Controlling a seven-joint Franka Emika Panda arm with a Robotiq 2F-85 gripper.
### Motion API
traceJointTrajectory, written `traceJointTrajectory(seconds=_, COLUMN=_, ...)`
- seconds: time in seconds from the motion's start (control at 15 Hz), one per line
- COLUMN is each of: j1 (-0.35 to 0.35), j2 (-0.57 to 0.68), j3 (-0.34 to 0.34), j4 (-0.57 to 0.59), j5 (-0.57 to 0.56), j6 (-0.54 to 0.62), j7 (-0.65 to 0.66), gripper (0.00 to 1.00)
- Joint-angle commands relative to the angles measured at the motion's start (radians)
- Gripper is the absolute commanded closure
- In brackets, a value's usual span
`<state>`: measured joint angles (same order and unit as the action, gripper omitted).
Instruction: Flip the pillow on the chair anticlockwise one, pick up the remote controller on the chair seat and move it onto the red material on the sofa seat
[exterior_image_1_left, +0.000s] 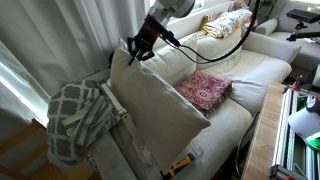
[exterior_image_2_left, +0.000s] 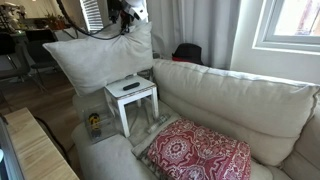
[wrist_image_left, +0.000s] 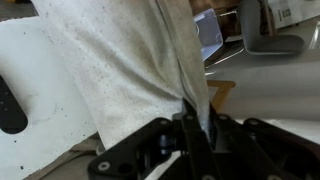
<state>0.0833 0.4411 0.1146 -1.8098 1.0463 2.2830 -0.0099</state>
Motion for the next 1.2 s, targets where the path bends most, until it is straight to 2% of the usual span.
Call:
traceJointTrajectory(seconds=0.0, j1=0.001, j2=-0.001, j3=-0.002, j4=0.001, j5=-0.002, j6=-0.002, j7=0.003, gripper=0.97)
traceJointTrajectory(seconds=0.33, j1=0.063, j2=-0.066, j3=-0.005, j4=-0.024, j5=-0.079, j6=0.049, j7=0.150, gripper=0.97)
traceJointTrajectory(seconds=0.8, j1=0.145, j2=-0.093, j3=-0.020, j4=-0.006, j5=-0.290, j6=0.180, j7=0.504, gripper=0.97)
traceJointTrajectory(seconds=0.93, j1=0.155, j2=-0.073, j3=-0.022, j4=0.013, j5=-0.355, j6=0.190, j7=0.578, gripper=0.97)
traceJointTrajectory(seconds=1.13, j1=0.145, j2=-0.001, j3=-0.013, j4=0.074, j5=-0.399, j6=0.163, j7=0.621, gripper=0.97)
